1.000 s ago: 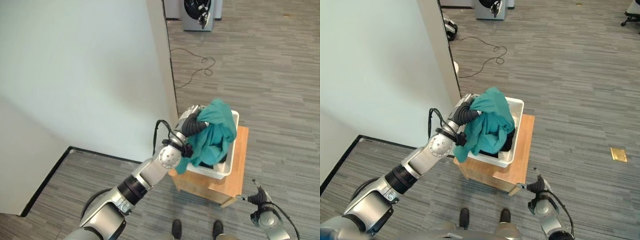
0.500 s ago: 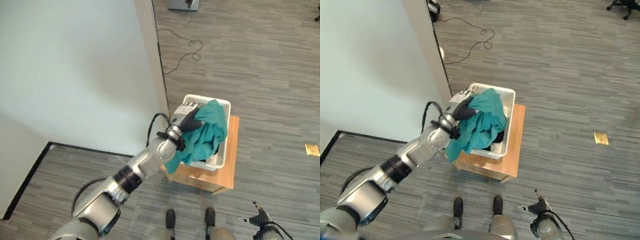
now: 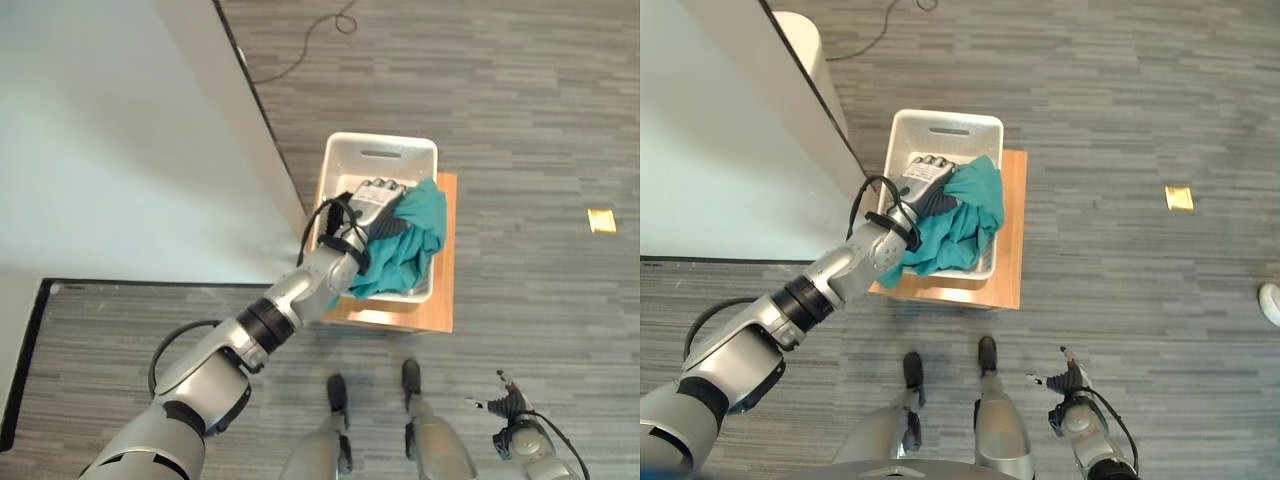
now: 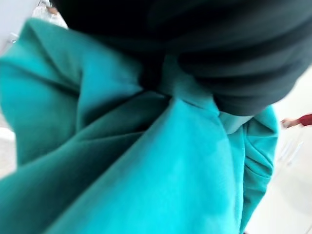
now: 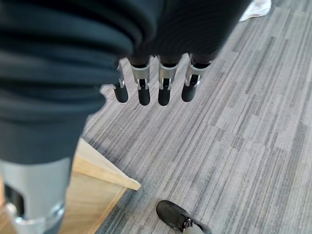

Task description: Pick up bed clothes into laundry basket.

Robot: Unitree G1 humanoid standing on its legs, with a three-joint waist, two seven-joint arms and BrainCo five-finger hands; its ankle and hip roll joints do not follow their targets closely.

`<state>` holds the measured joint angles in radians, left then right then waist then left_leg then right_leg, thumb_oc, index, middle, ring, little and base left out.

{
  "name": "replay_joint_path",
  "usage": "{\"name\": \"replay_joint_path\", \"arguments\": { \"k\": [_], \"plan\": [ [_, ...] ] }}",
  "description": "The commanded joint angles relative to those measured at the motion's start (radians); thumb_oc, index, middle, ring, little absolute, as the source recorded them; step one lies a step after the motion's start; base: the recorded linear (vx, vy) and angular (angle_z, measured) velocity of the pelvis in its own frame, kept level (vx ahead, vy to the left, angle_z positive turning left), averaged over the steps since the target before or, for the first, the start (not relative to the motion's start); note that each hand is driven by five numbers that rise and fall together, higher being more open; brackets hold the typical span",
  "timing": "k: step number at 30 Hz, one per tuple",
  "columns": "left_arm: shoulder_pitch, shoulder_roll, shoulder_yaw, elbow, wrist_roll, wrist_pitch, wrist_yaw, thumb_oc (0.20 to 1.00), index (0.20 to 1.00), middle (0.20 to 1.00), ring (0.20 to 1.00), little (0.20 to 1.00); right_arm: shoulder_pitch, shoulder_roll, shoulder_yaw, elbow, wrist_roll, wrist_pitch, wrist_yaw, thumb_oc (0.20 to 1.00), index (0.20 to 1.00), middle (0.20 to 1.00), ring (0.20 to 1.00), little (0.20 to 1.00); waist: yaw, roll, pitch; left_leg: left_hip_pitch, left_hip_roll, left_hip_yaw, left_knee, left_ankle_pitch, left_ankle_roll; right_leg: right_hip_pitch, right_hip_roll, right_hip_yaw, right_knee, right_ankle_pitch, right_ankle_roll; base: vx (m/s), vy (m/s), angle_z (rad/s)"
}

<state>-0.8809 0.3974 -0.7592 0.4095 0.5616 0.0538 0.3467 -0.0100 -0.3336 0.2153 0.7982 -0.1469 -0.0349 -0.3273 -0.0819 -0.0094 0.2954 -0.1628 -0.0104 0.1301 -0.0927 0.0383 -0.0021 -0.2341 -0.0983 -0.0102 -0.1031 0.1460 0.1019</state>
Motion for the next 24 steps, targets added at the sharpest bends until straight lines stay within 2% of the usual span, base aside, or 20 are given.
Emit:
{"name": "replay_joint_path", "arguments": {
  "k": [1,7,8,9,11,15,17,19,21,22,23,24],
  "plan": [
    [-0.161,-0.04,0.032,0.105,0.071,0.001,0.032,1.0,1.0,1.0,1.0,1.0,-0.016,-0.033,0.004,-0.035,0.045,-0.033,-0.019,1.0,1.0,1.0,1.0,1.0,0.013,0.021,-0.005,0.009,0.028,-0.069,0.005,-0.056,-0.02,0.092,-0.05,-0.097,0.016,-0.108,0.079,0.01,0.011,-0.25],
    [-0.221,-0.049,0.022,0.158,0.102,0.023,0.03,1.0,1.0,1.0,1.0,1.0,-0.018,-0.03,0.017,-0.068,0.07,-0.047,-0.002,1.0,1.0,1.0,1.0,1.0,0.01,0.01,0.002,-0.002,0.029,-0.075,0.005,-0.055,-0.023,0.079,-0.052,-0.108,0.016,-0.106,0.078,0.0,0.003,-0.02],
    [-0.119,0.125,0.056,0.159,0.103,-0.015,0.047,1.0,1.0,1.0,1.0,1.0,-0.008,-0.02,0.013,-0.056,0.071,-0.055,0.0,1.0,1.0,1.0,1.0,1.0,0.02,0.01,0.005,-0.001,0.029,-0.078,0.005,-0.054,-0.024,0.08,-0.053,-0.112,0.016,-0.105,0.077,0.0,0.0,0.0],
    [0.038,0.184,0.114,0.094,0.15,-0.018,0.064,1.0,1.0,1.0,1.0,1.0,0.004,-0.011,0.005,-0.059,0.061,-0.075,-0.006,1.0,1.0,1.0,1.0,1.0,0.041,0.01,0.008,-0.002,0.028,-0.086,0.005,-0.054,-0.025,0.083,-0.054,-0.122,0.016,-0.106,0.077,-0.06,-0.028,-0.39],
    [0.169,0.16,0.157,-0.003,0.216,-0.029,0.043,1.0,1.0,1.0,1.0,1.0,0.028,-0.005,-0.004,-0.111,0.071,-0.086,0.011,1.0,1.0,1.0,1.0,1.0,0.049,0.005,0.01,-0.004,0.027,-0.096,0.005,-0.053,-0.026,0.088,-0.054,-0.133,0.016,-0.109,0.076,-0.05,-0.031,-0.28],
    [0.265,0.152,0.219,-0.091,0.216,-0.036,0.053,1.0,1.0,1.0,1.0,1.0,0.047,-0.022,-0.02,-0.194,0.064,-0.085,0.019,1.0,1.0,1.0,1.0,1.0,0.058,0.004,0.011,0.005,0.028,-0.111,0.005,-0.053,-0.026,0.108,-0.056,-0.144,0.016,-0.119,0.071,-0.03,-0.04,0.33],
    [0.305,0.148,0.252,-0.158,0.185,-0.048,0.06,1.0,1.0,1.0,1.0,1.0,0.037,-0.033,-0.038,-0.241,0.058,-0.084,0.012,1.0,1.0,1.0,1.0,1.0,0.071,0.004,0.004,0.012,0.027,-0.122,0.005,-0.054,-0.026,0.123,-0.057,-0.152,0.016,-0.125,0.068,-0.01,-0.066,0.21],
    [0.384,0.129,0.334,-0.341,0.047,-0.106,0.086,1.0,1.0,1.0,1.0,1.0,0.024,-0.082,-0.094,-0.341,0.017,-0.075,-0.028,1.0,1.0,1.0,1.0,1.0,0.095,0.005,-0.014,0.035,0.024,-0.152,0.005,-0.055,-0.025,0.164,-0.056,-0.176,0.016,-0.138,0.06,0.02,-0.097,0.25],
    [0.407,0.124,0.352,-0.383,0.014,-0.118,0.094,1.0,1.0,1.0,1.0,1.0,0.03,-0.102,-0.119,-0.382,0.009,-0.075,-0.042,1.0,1.0,1.0,1.0,1.0,0.098,0.006,-0.018,0.041,0.023,-0.16,0.005,-0.056,-0.025,0.174,-0.055,-0.182,0.016,-0.141,0.058,0.01,-0.055,0.3],
    [0.277,0.028,0.288,-0.433,0.009,-0.103,0.091,1.0,1.0,1.0,1.0,1.0,0.025,-0.133,-0.129,-0.433,-0.018,-0.061,-0.064,1.0,1.0,1.0,1.0,1.0,0.093,0.003,-0.025,0.05,0.023,-0.167,0.005,-0.06,-0.023,0.185,-0.053,-0.183,0.016,-0.146,0.057,0.01,-0.053,0.31],
    [0.183,-0.053,0.238,-0.342,-0.046,-0.102,0.101,1.0,1.0,1.0,1.0,1.0,0.006,-0.14,-0.119,-0.415,-0.022,-0.049,-0.076,1.0,1.0,1.0,1.0,1.0,0.087,0.001,-0.027,0.059,0.024,-0.166,0.005,-0.061,-0.023,0.194,-0.049,-0.184,0.016,-0.15,0.056,0.02,-0.048,0.54],
    [0.151,-0.087,0.236,-0.286,-0.126,-0.107,0.113,1.0,1.0,1.0,1.0,1.0,-0.001,-0.152,-0.125,-0.429,-0.03,-0.052,-0.093,1.0,1.0,1.0,1.0,1.0,0.083,-0.001,-0.031,0.062,0.025,-0.168,0.005,-0.059,-0.023,0.2,-0.047,-0.184,0.016,-0.151,0.054,0.04,-0.056,0.54]
  ]
}}
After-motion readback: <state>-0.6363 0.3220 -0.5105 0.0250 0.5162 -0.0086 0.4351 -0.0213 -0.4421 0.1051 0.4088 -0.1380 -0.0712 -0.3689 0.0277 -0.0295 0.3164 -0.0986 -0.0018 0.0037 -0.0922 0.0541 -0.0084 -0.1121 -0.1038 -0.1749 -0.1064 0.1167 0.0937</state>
